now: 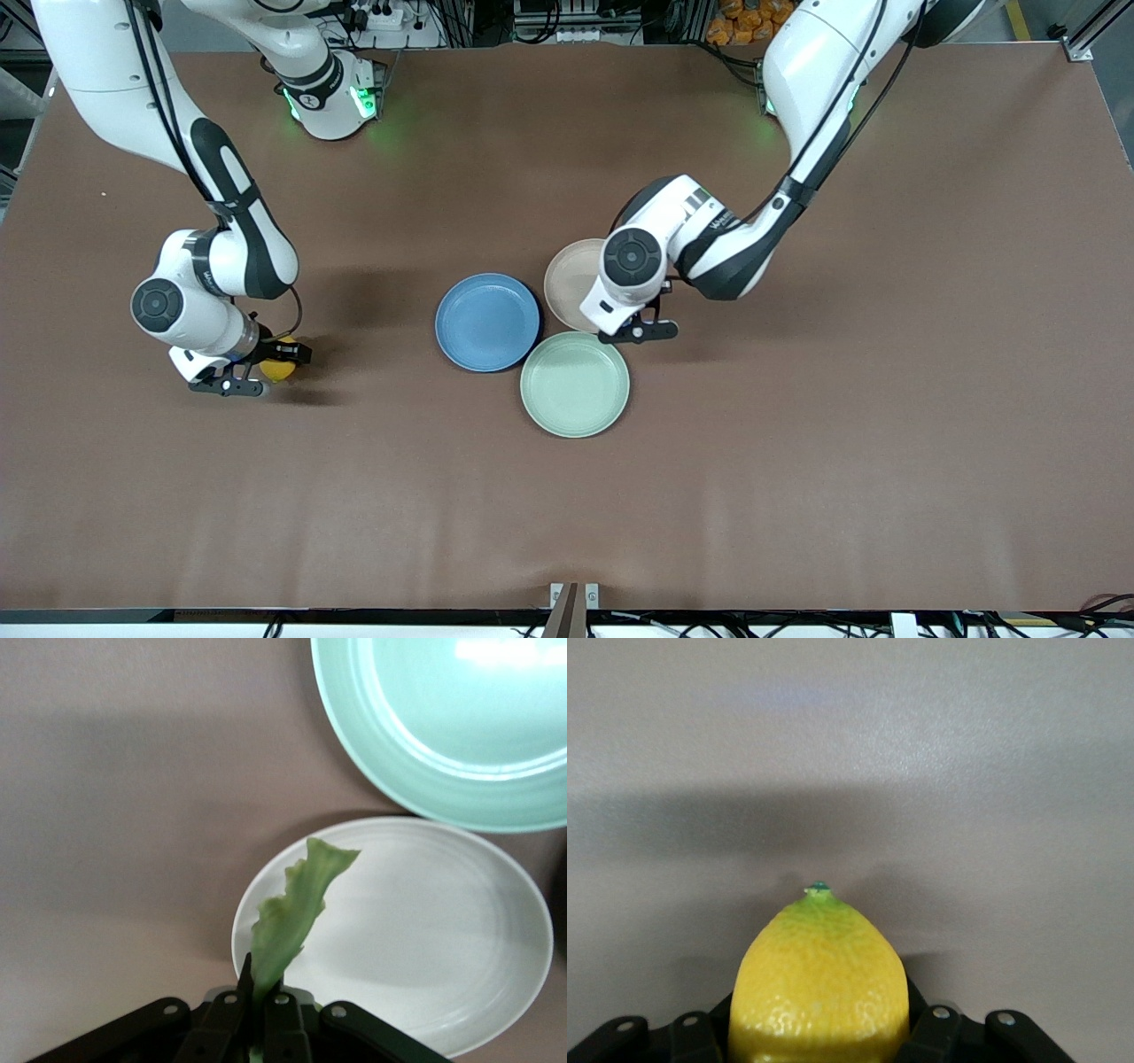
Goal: Place lemon and lettuce in plates
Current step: 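Carry the lettuce over the beige plate with the left gripper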
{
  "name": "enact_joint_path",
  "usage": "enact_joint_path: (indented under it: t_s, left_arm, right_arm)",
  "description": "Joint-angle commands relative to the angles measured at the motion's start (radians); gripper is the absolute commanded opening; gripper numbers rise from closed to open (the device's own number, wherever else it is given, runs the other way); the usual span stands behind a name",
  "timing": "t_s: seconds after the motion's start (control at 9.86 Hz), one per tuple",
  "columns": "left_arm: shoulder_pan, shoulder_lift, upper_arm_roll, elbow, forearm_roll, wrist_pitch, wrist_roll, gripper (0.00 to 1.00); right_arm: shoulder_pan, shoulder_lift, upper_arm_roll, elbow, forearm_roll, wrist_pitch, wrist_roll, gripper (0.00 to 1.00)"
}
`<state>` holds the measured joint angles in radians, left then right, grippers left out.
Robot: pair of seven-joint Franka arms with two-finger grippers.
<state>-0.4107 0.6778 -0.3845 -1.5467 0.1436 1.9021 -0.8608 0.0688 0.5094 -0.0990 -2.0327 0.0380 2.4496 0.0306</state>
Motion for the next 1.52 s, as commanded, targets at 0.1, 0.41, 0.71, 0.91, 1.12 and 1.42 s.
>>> enact_joint_path:
  t_s: [0.1, 0.41, 0.71, 0.91, 1.12, 1.42]
  left_arm:
    - [-0.022, -0.005, 0.003, -0.013, 0.005, -0.043, -0.067, 0.0]
    - [-0.033, 0.002, 0.003, -0.009, 0.019, -0.04, -0.076, 0.97]
    - [-0.031, -0.003, 0.003, -0.007, 0.022, -0.037, -0.073, 1.0]
    - [-0.02, -0.009, 0.006, -0.003, 0.025, -0.037, -0.064, 1.0]
    - [-0.017, -0.009, 0.044, 0.017, 0.027, -0.037, -0.058, 1.0]
    - [0.033, -0.029, 0.07, 0.016, 0.12, -0.035, -0.029, 1.0]
  right_arm:
    - [0.005, -0.006, 0.007, 0.112, 0.002, -0.173, -0.011, 0.35]
    - [0.08, -0.006, 0.01, 0.127, 0.017, -0.176, 0.005, 0.35]
    - [0.132, -0.006, 0.056, 0.155, 0.049, -0.199, 0.02, 0.35]
    - [0.187, -0.006, 0.084, 0.204, 0.069, -0.254, 0.093, 0.35]
    - [0.265, -0.003, 0.084, 0.239, 0.069, -0.281, 0.187, 0.35]
    - [0.354, 0.0, 0.084, 0.247, 0.069, -0.279, 0.302, 0.35]
